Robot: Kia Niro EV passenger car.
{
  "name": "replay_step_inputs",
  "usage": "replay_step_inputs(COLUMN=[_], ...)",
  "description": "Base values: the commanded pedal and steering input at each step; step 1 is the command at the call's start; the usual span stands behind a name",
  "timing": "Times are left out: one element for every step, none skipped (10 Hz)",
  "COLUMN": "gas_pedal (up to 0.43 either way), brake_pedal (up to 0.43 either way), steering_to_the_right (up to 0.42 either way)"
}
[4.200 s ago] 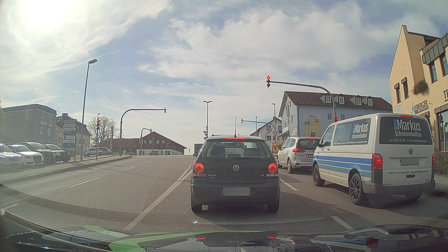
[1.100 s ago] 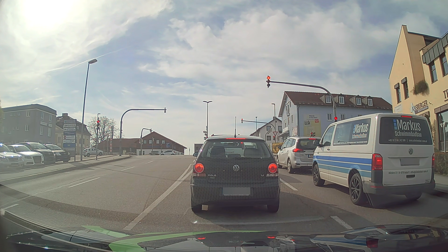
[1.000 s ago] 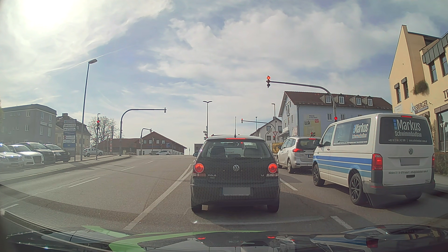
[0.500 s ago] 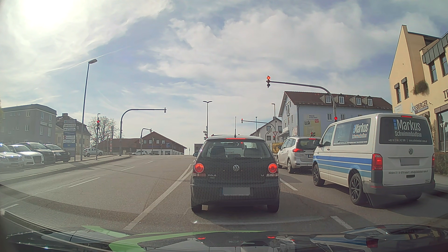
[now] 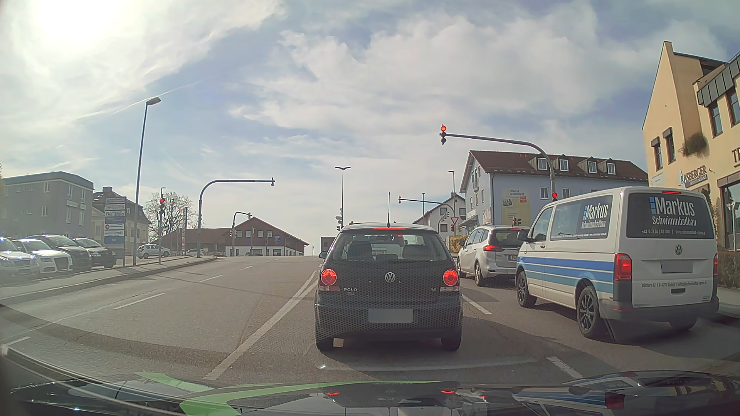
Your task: Follow the waypoints while adhering to traffic rules and regulations
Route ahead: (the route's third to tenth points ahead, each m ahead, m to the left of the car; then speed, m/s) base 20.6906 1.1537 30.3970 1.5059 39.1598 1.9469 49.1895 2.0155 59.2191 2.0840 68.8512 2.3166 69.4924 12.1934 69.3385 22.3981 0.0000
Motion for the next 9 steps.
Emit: replay_step_inputs(gas_pedal=[0.0, 0.0, 0.0, 0.0, 0.0, 0.0, 0.0, 0.0, 0.0], brake_pedal=[0.36, 0.354, 0.354, 0.354, 0.354, 0.354, 0.354, 0.354, 0.354], steering_to_the_right=[-0.032, -0.032, -0.032, -0.032, -0.032, -0.032, -0.032, -0.032, -0.032])
